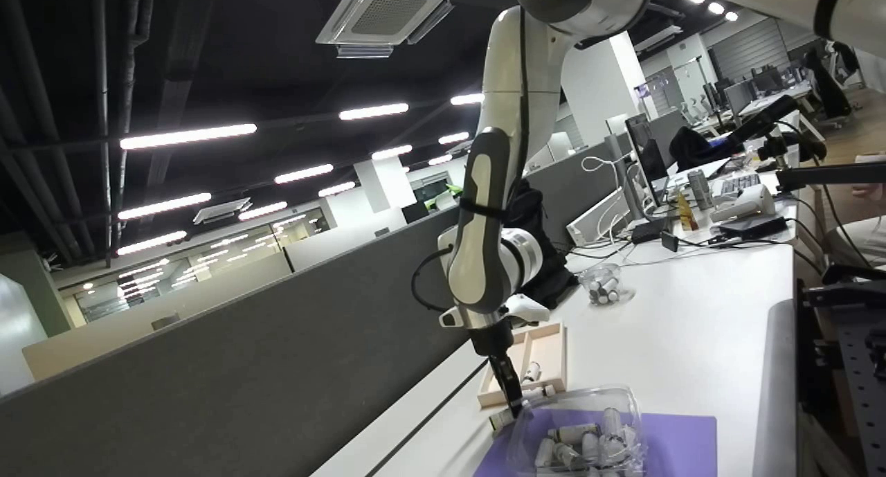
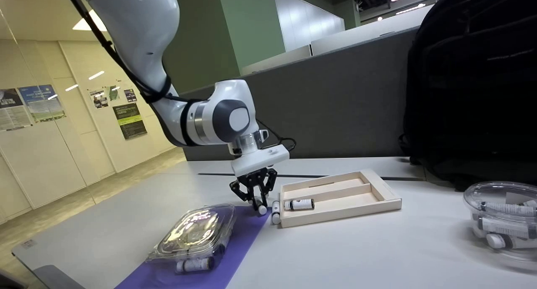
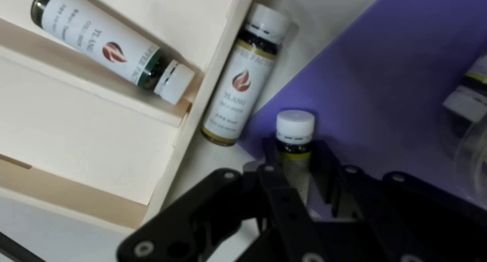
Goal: Put the object on the upper half of the box
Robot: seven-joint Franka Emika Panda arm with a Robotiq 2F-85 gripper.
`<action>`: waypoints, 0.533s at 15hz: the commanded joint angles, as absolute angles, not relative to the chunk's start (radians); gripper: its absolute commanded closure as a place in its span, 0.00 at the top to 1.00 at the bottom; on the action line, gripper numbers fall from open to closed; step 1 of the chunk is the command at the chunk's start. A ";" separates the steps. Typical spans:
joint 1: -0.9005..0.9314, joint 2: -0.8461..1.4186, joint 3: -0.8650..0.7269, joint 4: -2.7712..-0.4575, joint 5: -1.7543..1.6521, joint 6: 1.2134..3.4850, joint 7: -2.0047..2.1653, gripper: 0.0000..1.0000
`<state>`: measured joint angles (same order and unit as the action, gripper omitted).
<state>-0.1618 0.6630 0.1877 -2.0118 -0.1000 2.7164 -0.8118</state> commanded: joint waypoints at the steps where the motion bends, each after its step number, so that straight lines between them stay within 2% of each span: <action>1: -0.167 0.611 0.184 -2.018 -0.085 2.730 -0.785 0.07; 8: -0.161 0.525 0.103 -2.022 -0.048 2.758 -0.639 0.07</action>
